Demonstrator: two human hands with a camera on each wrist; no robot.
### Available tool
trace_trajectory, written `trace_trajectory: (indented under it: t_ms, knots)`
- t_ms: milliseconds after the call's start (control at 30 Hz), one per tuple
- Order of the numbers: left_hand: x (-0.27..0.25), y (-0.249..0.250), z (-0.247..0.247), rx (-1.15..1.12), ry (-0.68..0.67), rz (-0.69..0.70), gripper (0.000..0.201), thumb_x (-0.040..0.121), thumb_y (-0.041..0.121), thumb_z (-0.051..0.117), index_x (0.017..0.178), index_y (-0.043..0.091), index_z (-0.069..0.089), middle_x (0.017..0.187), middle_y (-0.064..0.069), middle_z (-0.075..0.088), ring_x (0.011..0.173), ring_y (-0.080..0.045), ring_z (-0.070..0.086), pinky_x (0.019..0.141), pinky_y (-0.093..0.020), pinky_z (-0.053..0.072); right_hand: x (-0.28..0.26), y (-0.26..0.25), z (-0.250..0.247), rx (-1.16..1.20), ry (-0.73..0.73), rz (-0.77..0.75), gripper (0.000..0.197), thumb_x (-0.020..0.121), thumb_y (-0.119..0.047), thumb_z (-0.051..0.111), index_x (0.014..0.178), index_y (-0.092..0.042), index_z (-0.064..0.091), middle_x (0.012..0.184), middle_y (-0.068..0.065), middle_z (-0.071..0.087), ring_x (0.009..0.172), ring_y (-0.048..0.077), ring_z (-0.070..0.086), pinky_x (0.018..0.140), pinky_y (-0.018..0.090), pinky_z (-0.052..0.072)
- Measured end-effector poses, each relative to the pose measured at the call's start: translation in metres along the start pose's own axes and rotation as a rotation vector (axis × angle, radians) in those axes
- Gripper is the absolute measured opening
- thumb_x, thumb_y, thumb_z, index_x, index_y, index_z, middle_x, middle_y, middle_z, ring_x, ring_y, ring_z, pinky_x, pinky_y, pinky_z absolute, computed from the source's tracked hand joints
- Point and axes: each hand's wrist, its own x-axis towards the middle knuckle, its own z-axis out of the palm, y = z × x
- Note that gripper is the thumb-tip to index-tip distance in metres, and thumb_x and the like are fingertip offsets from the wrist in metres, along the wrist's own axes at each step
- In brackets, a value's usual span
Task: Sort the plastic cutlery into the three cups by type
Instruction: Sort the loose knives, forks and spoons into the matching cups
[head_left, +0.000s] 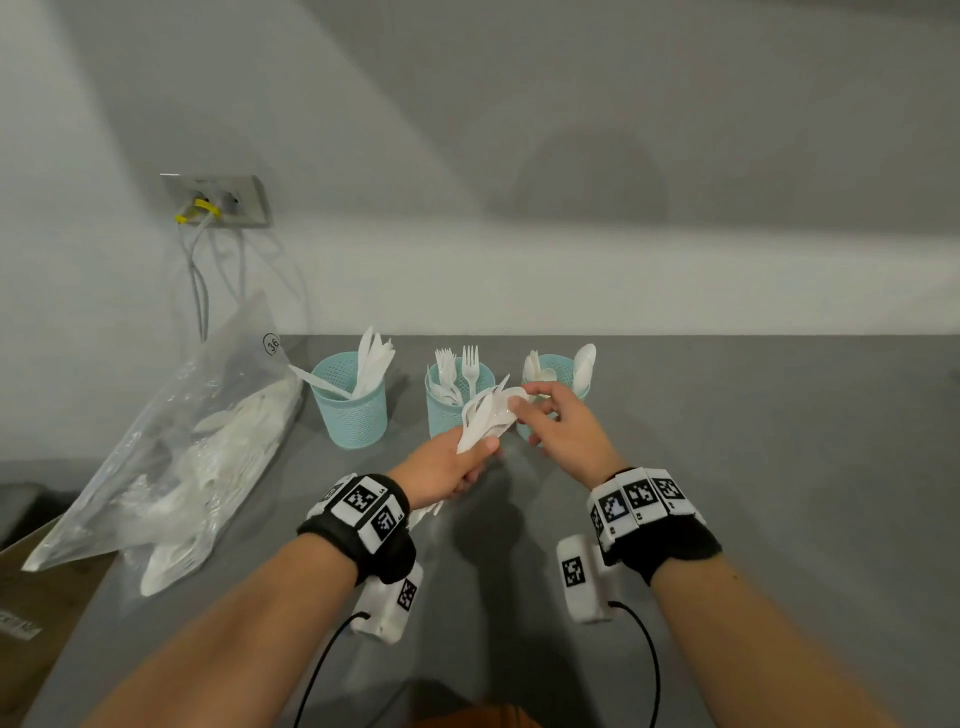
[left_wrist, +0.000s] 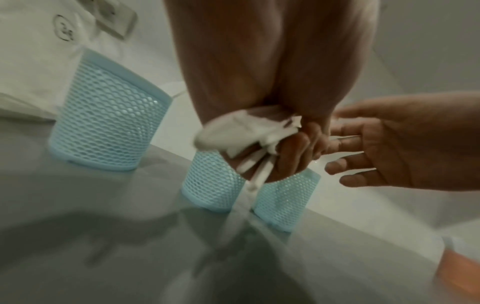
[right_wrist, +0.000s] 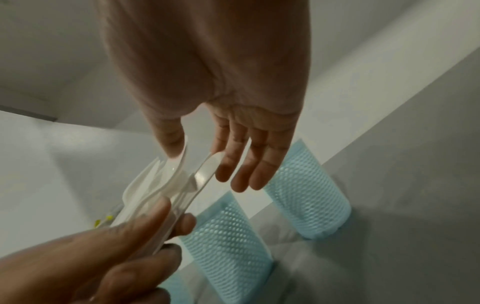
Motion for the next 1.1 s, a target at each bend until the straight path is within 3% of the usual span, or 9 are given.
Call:
trace_trajectory:
  t_ms: [67,133,267,333,433,567,767,967,1100]
  knots:
    - [-0.005,0.002,-0.006,-0.104,0.041,-0.005,0.035,0.099,0.038,0.042,0.107,0.008,0.057,0.059,0.001,0.04,0.04,-0.005,0.033,0.042,-0.016,0.03,-0.001,-0.013,0.009,0.125,-0.009,0.01,0.03,0.097,-0.036,0.047,0.125,-0.024,0.047,0.097,0.003,0.06,0.068,0.01,0.057,0.06,0.019,0.046]
    - [-0.01,0.003,-0.013,-0.169,0.066,-0.007,0.039,0.099,0.041,0.041,0.108,0.009,0.06,0.059,0.001,0.041,0.042,-0.007,0.033,0.042,-0.017,0.031,0.001,-0.023,0.016,0.224,-0.008,0.052,0.029,0.1,-0.029,0.04,0.128,-0.025,0.043,0.09,0.002,0.059,0.064,0.014,0.054,0.058,0.023,0.044]
    - [-0.021,0.007,-0.028,-0.33,0.063,-0.005,0.045,0.096,0.047,0.041,0.11,0.011,0.064,0.056,0.003,0.041,0.042,-0.008,0.029,0.039,-0.018,0.027,0.005,-0.037,0.031,0.197,-0.027,0.019,0.031,0.096,-0.024,0.051,0.124,-0.014,0.047,0.082,0.001,0.059,0.059,0.015,0.054,0.056,0.024,0.044]
    - [-0.029,0.011,-0.035,-0.347,0.052,0.002,0.042,0.096,0.049,0.04,0.1,0.019,0.069,0.054,0.004,0.041,0.043,-0.008,0.028,0.04,-0.018,0.026,0.006,-0.045,0.041,0.217,-0.012,0.006,0.035,0.091,-0.026,0.06,0.12,-0.013,0.045,0.085,0.007,0.06,0.059,0.017,0.056,0.056,0.026,0.046]
    - [-0.038,0.016,-0.041,-0.355,0.058,0.008,0.051,0.096,0.052,0.037,0.068,0.028,0.072,0.048,0.008,0.041,0.042,-0.006,0.026,0.042,-0.018,0.025,0.008,-0.052,0.056,0.231,-0.053,0.001,0.036,0.088,-0.027,0.064,0.116,-0.011,0.047,0.087,0.014,0.064,0.061,0.021,0.06,0.053,0.026,0.046]
    - [-0.044,0.017,-0.051,-0.408,0.101,0.027,0.049,0.097,0.052,0.036,0.103,0.015,0.068,0.055,0.003,0.045,0.042,-0.007,0.026,0.04,-0.017,0.025,0.005,-0.062,0.072,0.148,-0.11,-0.032,0.03,0.094,-0.032,0.055,0.101,-0.003,0.058,0.073,0.002,0.059,0.055,0.008,0.056,0.051,0.023,0.042]
    - [-0.053,0.009,-0.071,-0.344,0.274,0.05,0.042,0.099,0.046,0.034,0.102,0.013,0.06,0.064,-0.002,0.062,0.038,-0.01,0.04,0.039,-0.02,0.033,0.01,-0.072,0.094,-0.033,-0.094,-0.086,0.029,0.098,-0.035,0.046,0.078,-0.014,0.045,0.067,0.002,0.044,0.059,0.014,0.042,0.06,0.025,0.037]
    - [-0.068,-0.003,-0.103,-0.344,0.325,-0.002,0.039,0.098,0.047,0.036,0.105,0.015,0.059,0.077,-0.002,0.067,0.043,-0.018,0.058,0.042,-0.022,0.046,0.029,-0.115,0.084,-0.02,-0.086,-0.16,0.023,0.1,-0.031,0.043,0.102,-0.009,0.044,0.066,0.006,0.05,0.036,0.004,0.047,0.041,0.019,0.041]
    - [-0.07,-0.007,-0.126,-0.29,0.432,0.019,0.041,0.099,0.044,0.038,0.103,0.01,0.059,0.06,0.0,0.047,0.04,-0.009,0.037,0.04,-0.019,0.03,0.051,-0.144,0.085,0.01,0.046,-0.252,0.019,0.1,-0.029,0.042,0.103,-0.01,0.043,0.076,0.006,0.05,0.048,0.014,0.054,0.042,0.02,0.048]
